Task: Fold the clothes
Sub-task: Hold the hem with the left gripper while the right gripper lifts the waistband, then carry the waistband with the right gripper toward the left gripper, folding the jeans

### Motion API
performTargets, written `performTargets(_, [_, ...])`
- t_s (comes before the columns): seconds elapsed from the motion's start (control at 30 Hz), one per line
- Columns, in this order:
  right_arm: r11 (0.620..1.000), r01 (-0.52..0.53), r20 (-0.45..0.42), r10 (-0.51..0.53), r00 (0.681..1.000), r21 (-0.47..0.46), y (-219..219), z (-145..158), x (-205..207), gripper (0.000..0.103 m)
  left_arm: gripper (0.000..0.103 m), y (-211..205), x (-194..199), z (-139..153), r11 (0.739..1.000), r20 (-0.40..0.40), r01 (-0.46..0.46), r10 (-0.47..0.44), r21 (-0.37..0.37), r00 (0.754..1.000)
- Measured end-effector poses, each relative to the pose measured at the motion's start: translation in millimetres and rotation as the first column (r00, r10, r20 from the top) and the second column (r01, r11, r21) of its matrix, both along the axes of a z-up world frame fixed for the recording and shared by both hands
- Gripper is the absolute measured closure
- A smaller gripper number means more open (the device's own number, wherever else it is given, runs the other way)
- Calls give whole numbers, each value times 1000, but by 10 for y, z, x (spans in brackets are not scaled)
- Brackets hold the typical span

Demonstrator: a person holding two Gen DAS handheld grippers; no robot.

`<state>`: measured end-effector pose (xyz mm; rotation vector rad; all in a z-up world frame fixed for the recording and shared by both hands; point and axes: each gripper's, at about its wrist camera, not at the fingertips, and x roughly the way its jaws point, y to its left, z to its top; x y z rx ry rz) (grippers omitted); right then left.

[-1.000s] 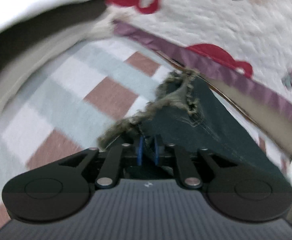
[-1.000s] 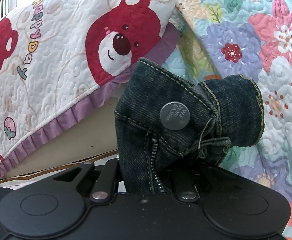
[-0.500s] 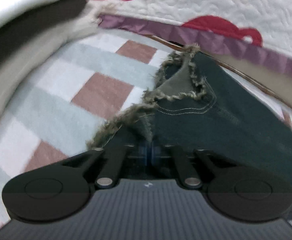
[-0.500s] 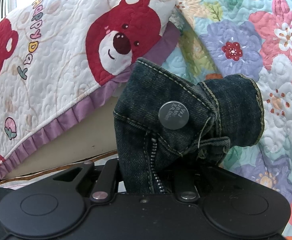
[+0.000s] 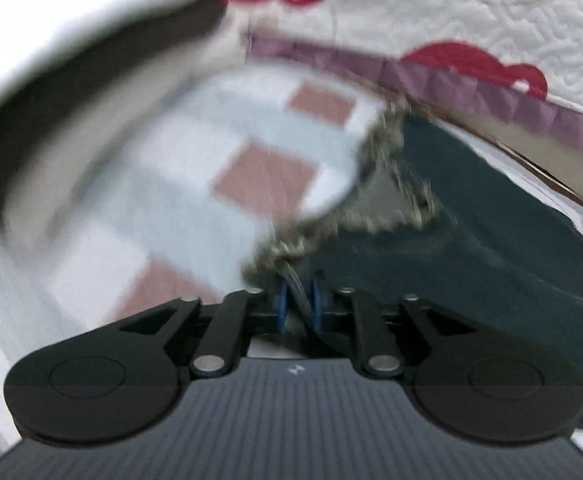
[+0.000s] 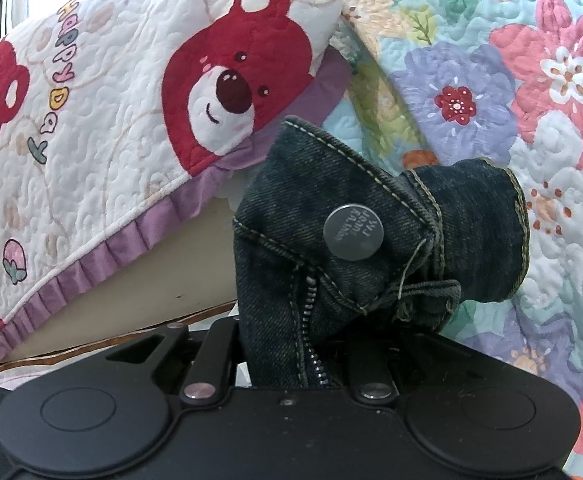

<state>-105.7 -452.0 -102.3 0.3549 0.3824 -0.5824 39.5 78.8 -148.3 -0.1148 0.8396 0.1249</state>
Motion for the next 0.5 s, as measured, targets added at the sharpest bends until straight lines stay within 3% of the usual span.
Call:
performTargets(0.07, [1000,7,14,-7,1000,2,-21,25,-10,85,85,-118,-24,143,995,74,-6,-2,100,997])
performTargets(0.1, [1000,11,25,-11,1000,3,-33,56,-20,85,85,-191,-83,227,995,122,17,-29,100,992])
performTargets(0.17, [999,36,69,-36,997,-11,-64,185,-67,86,84,-365,-219,396,993,218,104,-115,62,969])
performTargets(0.23, [996,76,123,-71,990,-40,-106,367,-132,86,75,-688,-284,501,964,263,266,-254,-14,931])
performTargets(0.3, [993,108,166,-99,981,-47,-167,504,-197,86,70,-1114,-251,499,889,262,438,-394,-136,881])
performTargets(0.4, [989,146,201,-137,970,-26,-241,613,-257,86,70,-1903,-258,381,715,264,639,-582,-284,769])
performTargets(0.47, [988,157,212,-155,965,10,-257,619,-263,86,69,-2415,-329,247,607,263,735,-688,-303,677])
performTargets(0.5, [987,157,225,-160,961,31,-258,622,-263,86,69,-2619,-364,164,574,253,757,-718,-312,648])
